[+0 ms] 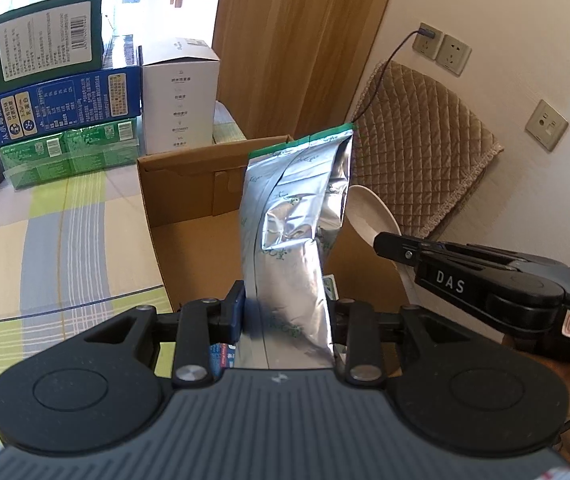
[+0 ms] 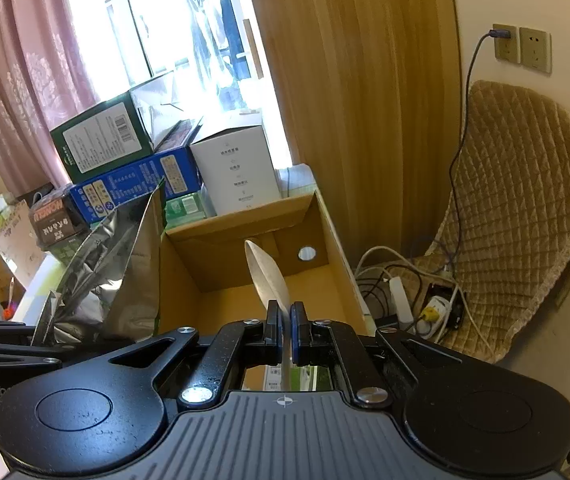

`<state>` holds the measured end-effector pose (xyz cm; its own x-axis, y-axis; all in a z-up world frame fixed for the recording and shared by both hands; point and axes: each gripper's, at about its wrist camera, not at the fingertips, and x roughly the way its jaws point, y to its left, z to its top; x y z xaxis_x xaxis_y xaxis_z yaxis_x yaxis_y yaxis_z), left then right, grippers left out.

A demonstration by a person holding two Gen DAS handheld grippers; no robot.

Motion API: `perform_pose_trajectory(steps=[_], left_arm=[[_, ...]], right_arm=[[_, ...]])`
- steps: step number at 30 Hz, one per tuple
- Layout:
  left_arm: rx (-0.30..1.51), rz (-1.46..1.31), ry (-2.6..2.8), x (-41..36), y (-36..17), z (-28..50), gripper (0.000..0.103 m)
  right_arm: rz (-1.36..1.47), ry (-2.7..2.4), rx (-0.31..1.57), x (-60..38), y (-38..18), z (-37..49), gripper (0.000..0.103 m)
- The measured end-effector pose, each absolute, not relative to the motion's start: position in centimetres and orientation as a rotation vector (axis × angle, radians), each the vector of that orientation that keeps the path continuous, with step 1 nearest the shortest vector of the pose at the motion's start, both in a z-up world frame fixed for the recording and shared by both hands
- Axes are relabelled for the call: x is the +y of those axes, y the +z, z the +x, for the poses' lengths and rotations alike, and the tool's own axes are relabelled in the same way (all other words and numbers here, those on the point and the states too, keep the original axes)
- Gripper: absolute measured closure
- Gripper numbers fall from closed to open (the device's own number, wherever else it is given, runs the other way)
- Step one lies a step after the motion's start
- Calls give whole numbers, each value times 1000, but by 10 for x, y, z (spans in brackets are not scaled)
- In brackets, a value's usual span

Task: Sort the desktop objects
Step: 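Open the left tool to drop the foil bag while the right tool releases the spoon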

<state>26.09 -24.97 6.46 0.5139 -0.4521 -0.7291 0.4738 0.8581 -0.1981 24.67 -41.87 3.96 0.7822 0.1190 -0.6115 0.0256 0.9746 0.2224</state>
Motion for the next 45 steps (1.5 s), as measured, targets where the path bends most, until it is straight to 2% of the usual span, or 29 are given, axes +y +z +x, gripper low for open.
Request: perform_pose_trajectory(steps=[27,45], left_arm=[[900,-61,-552,-255,44,324,74],[875,-45,-516,-231,49,313,70]], right_arm=[[204,44,687,-424,33,293,102],[212,66,699,-411,32,293,102]])
